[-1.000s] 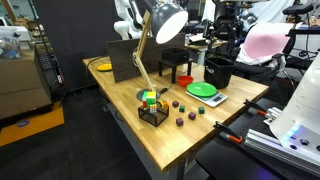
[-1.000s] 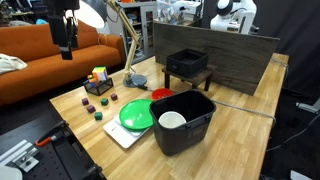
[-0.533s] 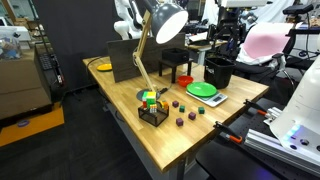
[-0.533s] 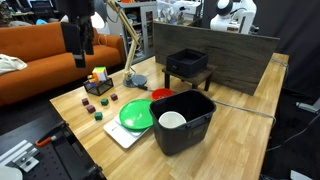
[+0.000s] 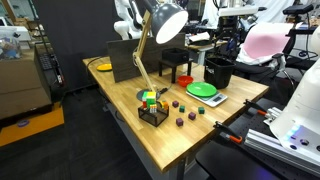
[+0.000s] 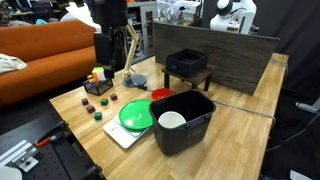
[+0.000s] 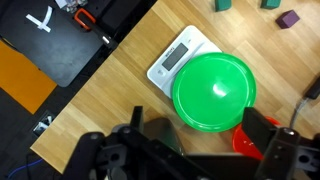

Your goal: Turn the bin clockwise

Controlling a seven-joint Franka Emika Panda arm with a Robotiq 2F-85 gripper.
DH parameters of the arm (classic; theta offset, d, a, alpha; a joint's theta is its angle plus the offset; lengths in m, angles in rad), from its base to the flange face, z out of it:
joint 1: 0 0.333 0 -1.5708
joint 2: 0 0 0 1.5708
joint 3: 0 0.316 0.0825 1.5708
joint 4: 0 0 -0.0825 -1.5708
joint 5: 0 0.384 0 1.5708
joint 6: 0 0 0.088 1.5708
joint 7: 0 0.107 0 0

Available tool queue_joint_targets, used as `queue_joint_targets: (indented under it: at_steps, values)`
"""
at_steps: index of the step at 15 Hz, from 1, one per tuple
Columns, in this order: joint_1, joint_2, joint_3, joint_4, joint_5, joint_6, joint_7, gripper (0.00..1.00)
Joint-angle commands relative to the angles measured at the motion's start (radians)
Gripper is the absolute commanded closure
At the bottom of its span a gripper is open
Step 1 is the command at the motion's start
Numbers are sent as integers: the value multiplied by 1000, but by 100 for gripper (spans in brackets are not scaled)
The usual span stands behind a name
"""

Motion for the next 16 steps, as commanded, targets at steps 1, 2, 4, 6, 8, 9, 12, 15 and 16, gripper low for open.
queue_joint_targets:
  at_steps: [1, 2, 4, 6, 8, 9, 12, 15, 16]
  values:
    - [13, 13, -15, 12, -5, -3, 7, 0]
    - [13, 20, -15, 16, -5, -3, 9, 0]
    - [13, 20, -15, 17, -5, -3, 11, 0]
    - [13, 20, -15, 17, -5, -3, 12, 0]
    - [19, 40, -6, 27, 1, 8, 41, 0]
    - [19, 47, -3, 29, -5, 22, 59, 0]
    - [11, 87, -8, 54, -22, 51, 113, 0]
    - [12, 158, -19, 84, -40, 74, 159, 0]
    - [11, 186, -25, 96, -49, 82, 174, 0]
